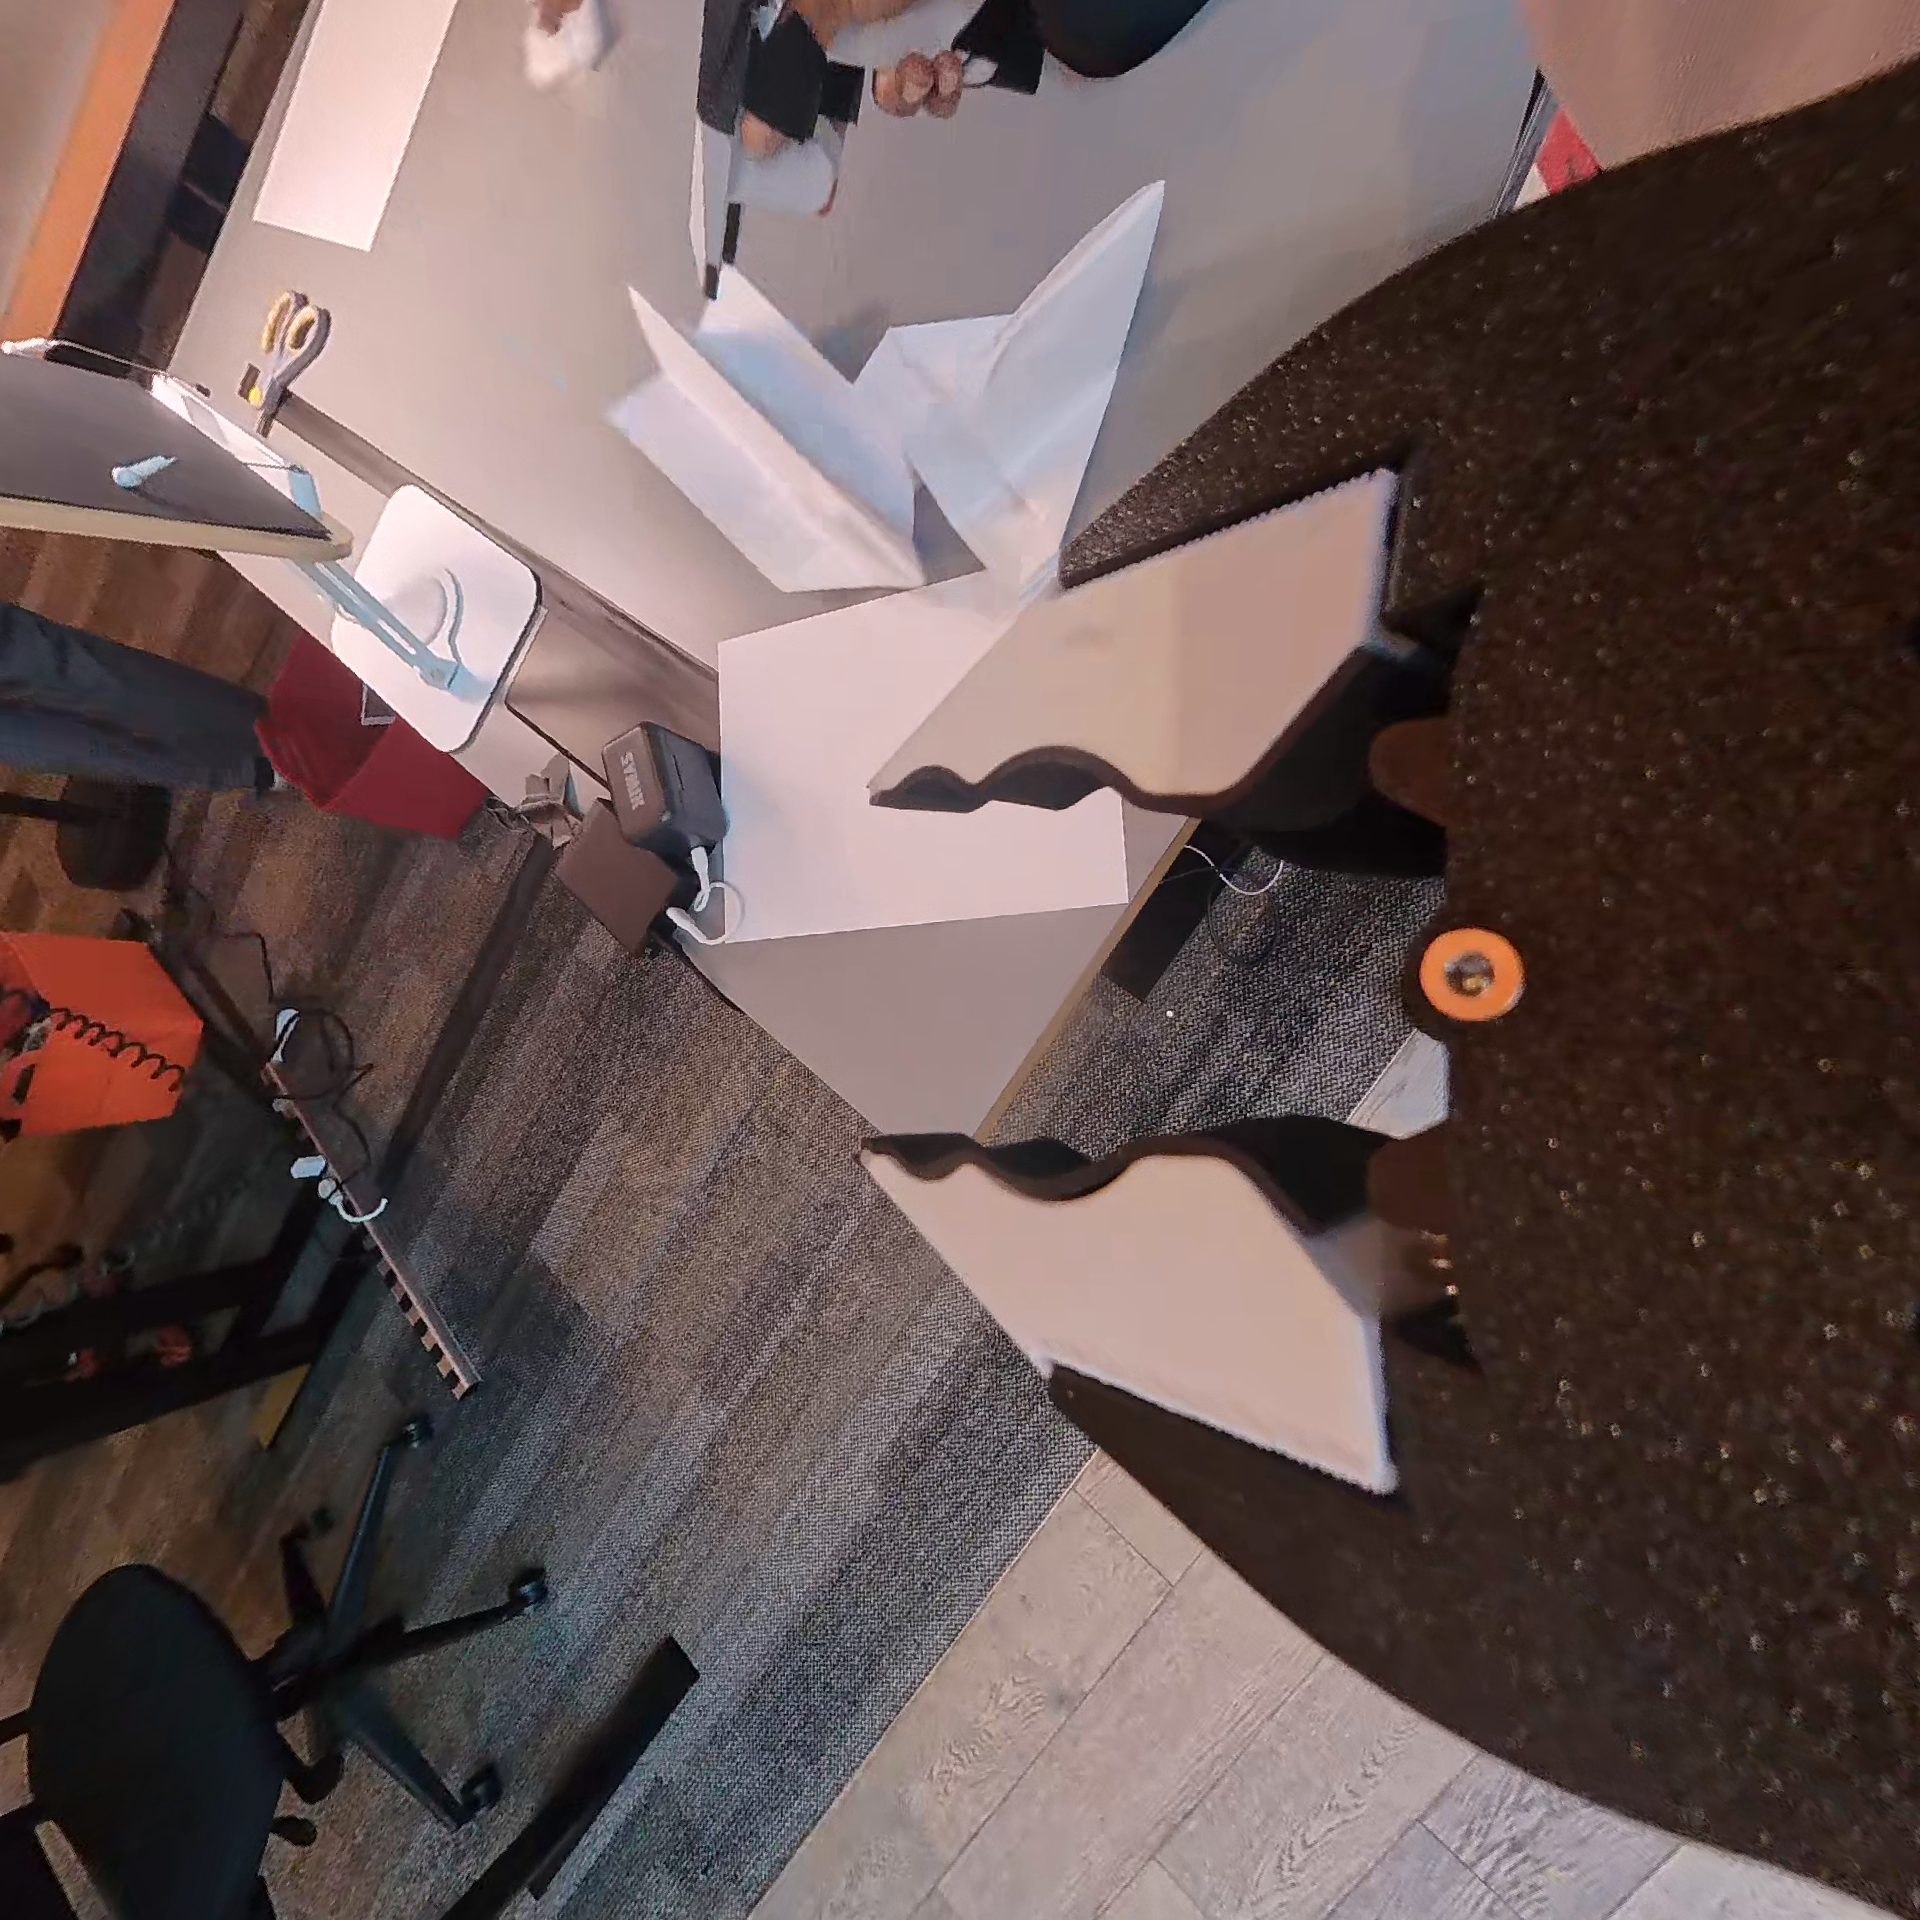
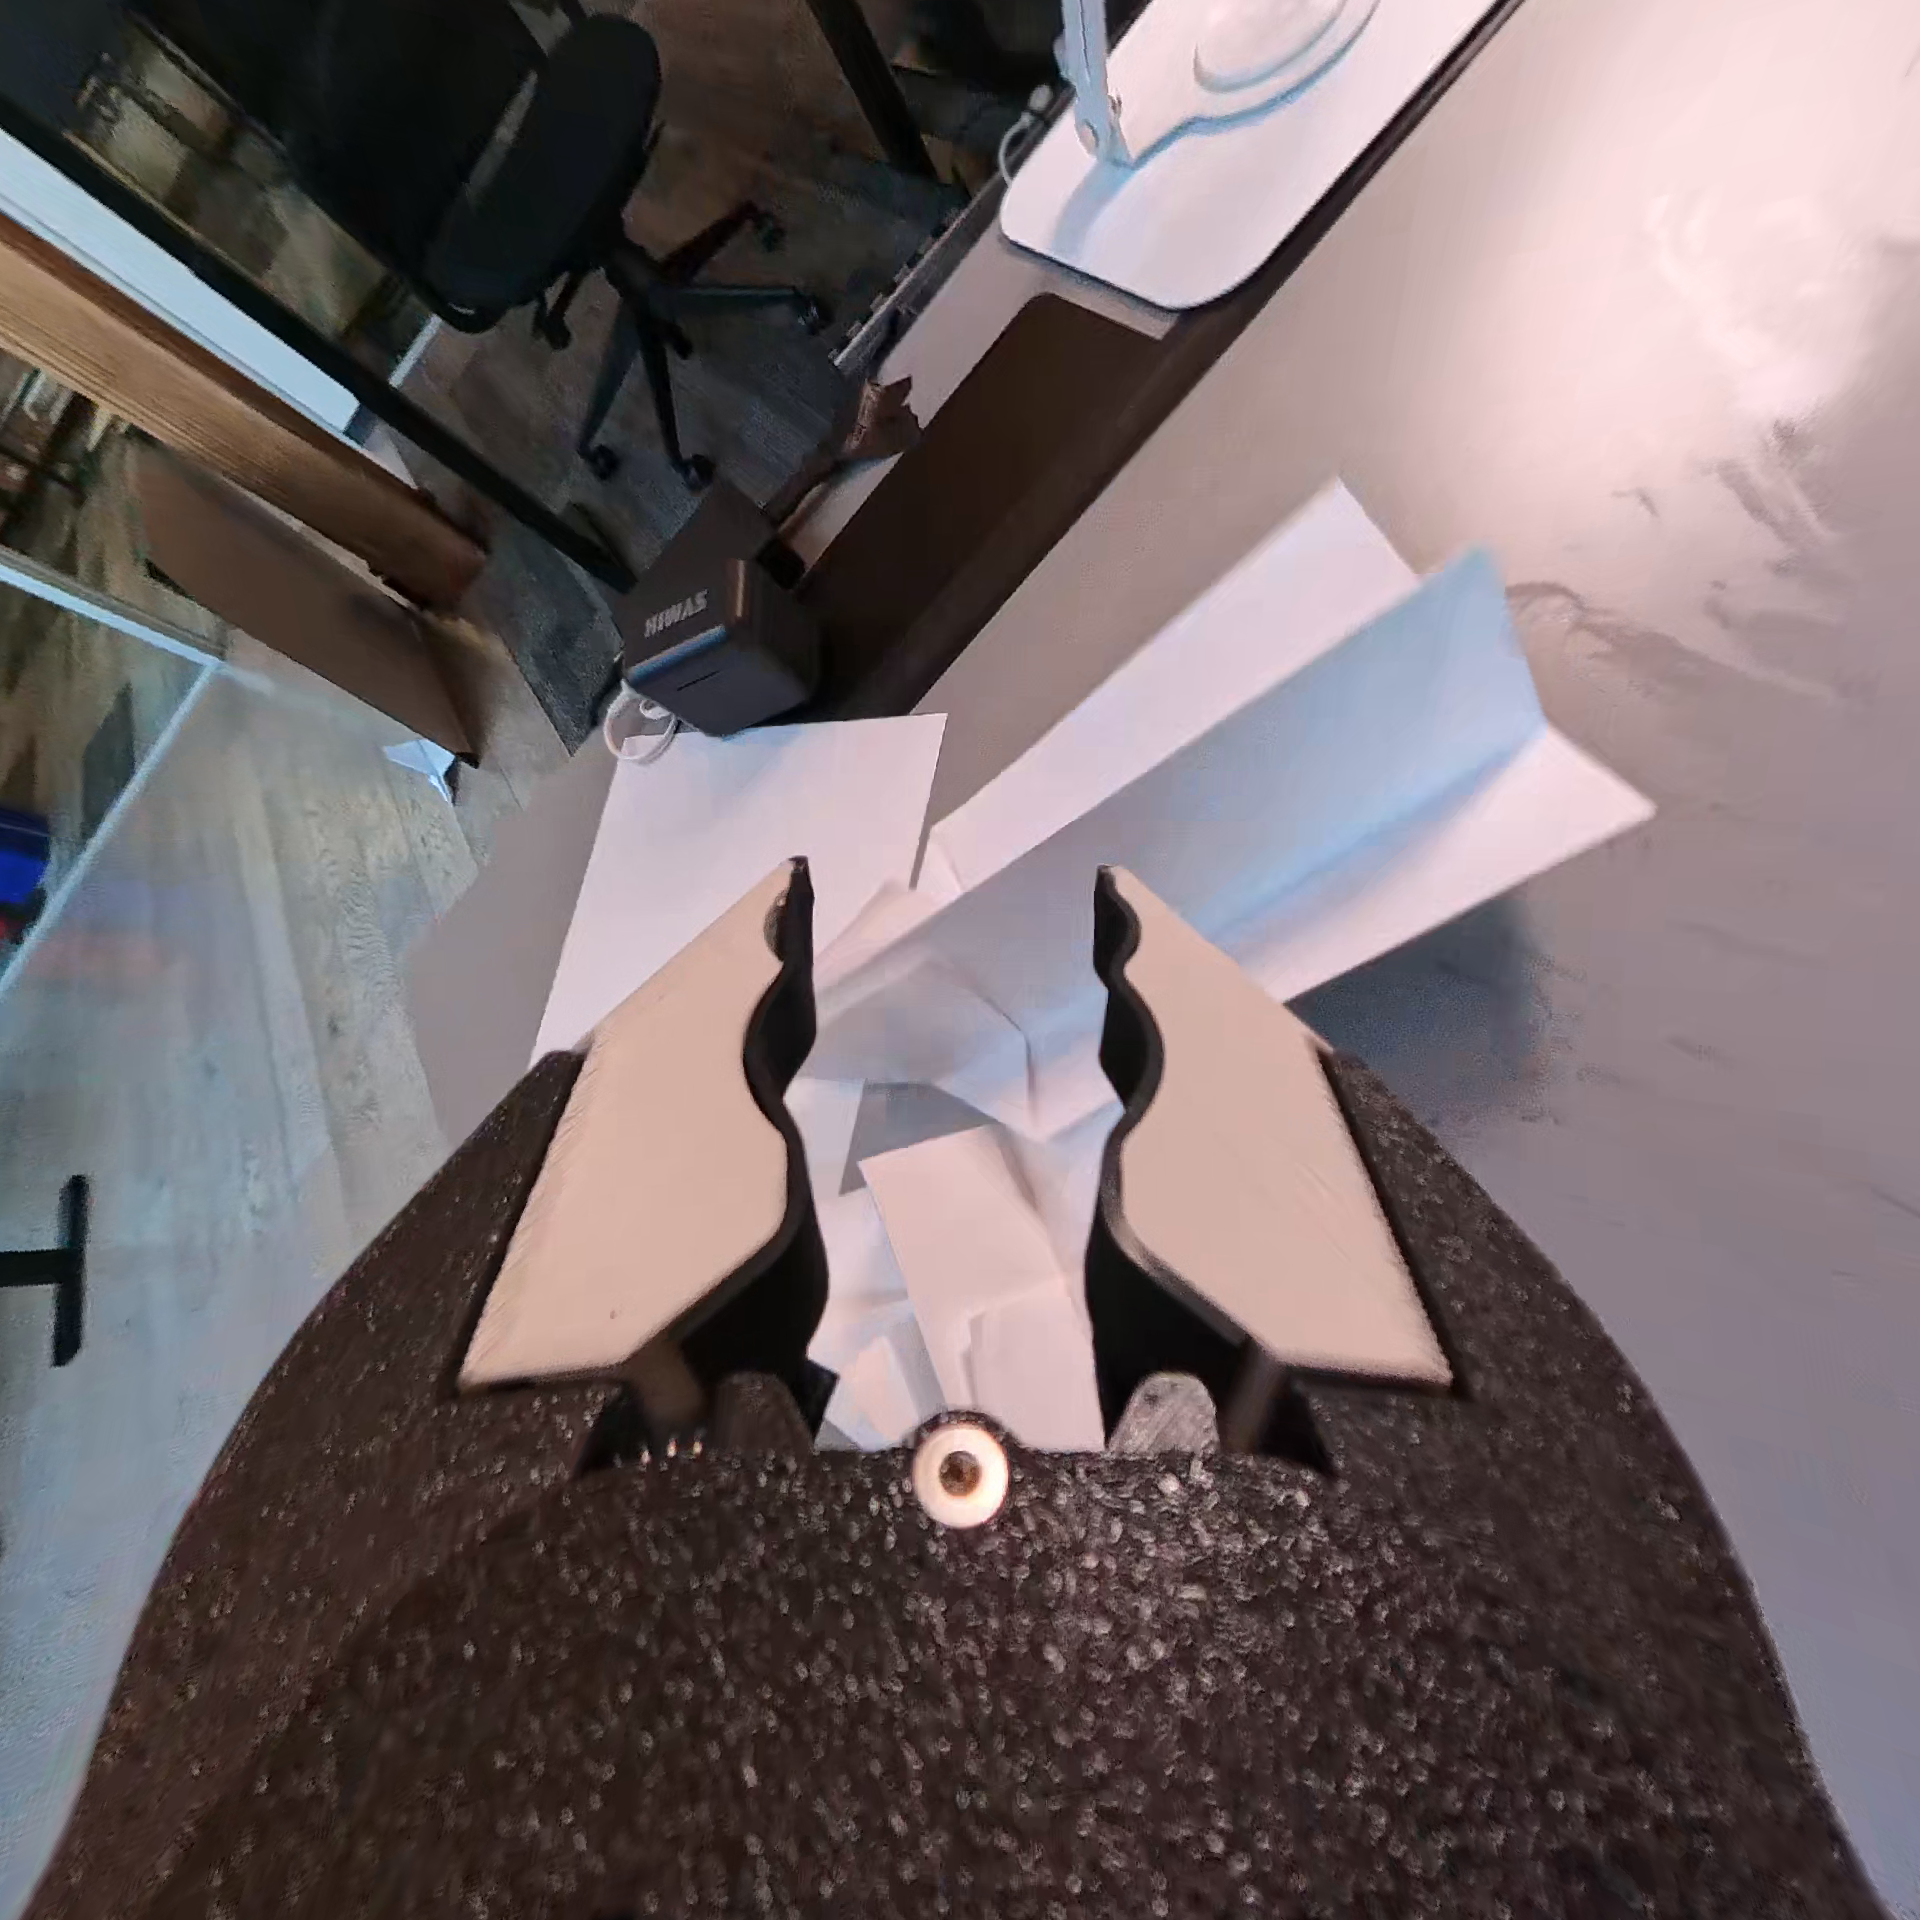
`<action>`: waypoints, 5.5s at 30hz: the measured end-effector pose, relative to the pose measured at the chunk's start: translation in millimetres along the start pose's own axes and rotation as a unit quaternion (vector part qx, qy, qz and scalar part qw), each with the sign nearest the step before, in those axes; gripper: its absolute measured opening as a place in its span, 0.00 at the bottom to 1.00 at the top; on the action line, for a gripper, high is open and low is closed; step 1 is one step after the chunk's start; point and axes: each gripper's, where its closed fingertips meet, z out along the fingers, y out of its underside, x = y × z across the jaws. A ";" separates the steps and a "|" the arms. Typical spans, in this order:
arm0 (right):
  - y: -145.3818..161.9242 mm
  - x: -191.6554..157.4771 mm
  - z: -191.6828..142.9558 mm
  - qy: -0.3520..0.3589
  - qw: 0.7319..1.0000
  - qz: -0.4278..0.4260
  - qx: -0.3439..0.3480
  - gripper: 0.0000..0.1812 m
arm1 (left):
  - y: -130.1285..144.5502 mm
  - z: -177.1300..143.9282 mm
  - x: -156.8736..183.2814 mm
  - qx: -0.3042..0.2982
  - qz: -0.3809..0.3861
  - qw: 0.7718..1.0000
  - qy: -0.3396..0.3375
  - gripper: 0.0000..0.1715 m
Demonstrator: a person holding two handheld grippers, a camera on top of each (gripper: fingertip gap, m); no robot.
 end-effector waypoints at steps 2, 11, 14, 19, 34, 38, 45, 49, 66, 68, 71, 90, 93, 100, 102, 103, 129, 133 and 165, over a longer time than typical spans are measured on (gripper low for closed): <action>-5.7 -11.5 -15.9 -0.012 0.999 -0.043 0.010 0.29 | 0.6 1.6 -0.9 0.002 0.000 1.000 -0.001 0.36; 41.6 -134.6 -69.8 -0.120 0.953 -0.277 -0.014 0.29 | 16.7 22.8 4.1 -0.002 -0.027 0.999 0.023 0.36; 103.8 -168.0 -58.6 -0.163 0.926 -0.331 -0.082 0.31 | 26.6 28.2 9.3 -0.013 -0.051 0.998 0.042 0.36; 185.9 -195.9 -11.6 -0.187 0.902 -0.340 -0.188 0.36 | 37.5 31.5 9.6 -0.035 -0.037 0.997 0.057 0.36; 228.1 -187.7 138.2 -0.068 0.851 -0.434 -0.288 0.53 | 80.9 38.0 -71.7 -0.108 -0.043 0.990 0.074 0.36; 240.5 -206.8 141.8 -0.054 0.847 -0.447 -0.284 0.49 | 92.3 54.9 -85.3 -0.122 -0.060 0.987 0.089 0.37; 249.7 -226.2 145.0 -0.036 0.857 -0.428 -0.286 0.47 | 97.1 81.8 -86.8 -0.127 -0.057 0.982 0.131 0.37; 241.7 -228.2 137.1 -0.028 0.857 -0.435 -0.275 0.57 | 92.2 88.7 -90.1 -0.120 -0.052 0.980 0.146 0.37; 268.0 -224.7 127.7 0.006 0.815 -0.507 -0.279 0.27 | 82.6 78.9 -108.7 -0.107 -0.037 0.981 0.155 0.37; 268.5 -229.0 123.7 -0.004 0.824 -0.493 -0.280 0.22 | 81.2 78.0 -106.3 -0.105 -0.035 0.981 0.158 0.37; 256.9 -236.7 119.4 -0.012 0.838 -0.480 -0.260 0.13 | 81.0 76.9 -101.8 -0.104 -0.034 0.980 0.164 0.36; 109.3 -340.7 58.6 -0.158 0.943 -0.289 -0.042 0.10 | 49.1 86.7 3.7 -0.095 -0.231 0.888 0.385 0.39; 89.5 -374.7 38.3 -0.192 0.937 -0.293 -0.001 0.10 | 14.7 81.6 10.6 -0.050 -0.277 0.862 0.422 0.37; 71.7 -422.1 25.0 -0.233 0.915 -0.328 0.031 0.11 | -56.0 45.1 8.1 0.057 -0.274 0.844 0.458 0.11; 69.7 -433.0 24.5 -0.251 0.907 -0.337 0.031 0.14 | -64.3 36.7 0.8 0.074 -0.255 0.856 0.444 0.06; 69.6 -439.1 23.5 -0.264 0.901 -0.342 0.031 0.16 | -68.0 32.6 -4.2 0.081 -0.247 0.862 0.436 0.03; -5.5 -398.7 -18.0 -0.423 0.858 -0.290 -0.014 0.64 | -132.2 -133.4 -5.7 0.026 0.026 0.835 0.549 0.00; -44.1 -385.0 -20.4 -0.439 0.841 -0.316 -0.008 0.67 | -124.9 -137.7 -11.9 0.008 0.032 0.840 0.541 0.00; 106.1 -253.1 -64.3 -0.376 0.881 0.246 -0.149 0.00 | 38.7 99.7 -23.5 -0.179 -0.283 0.806 0.488 0.06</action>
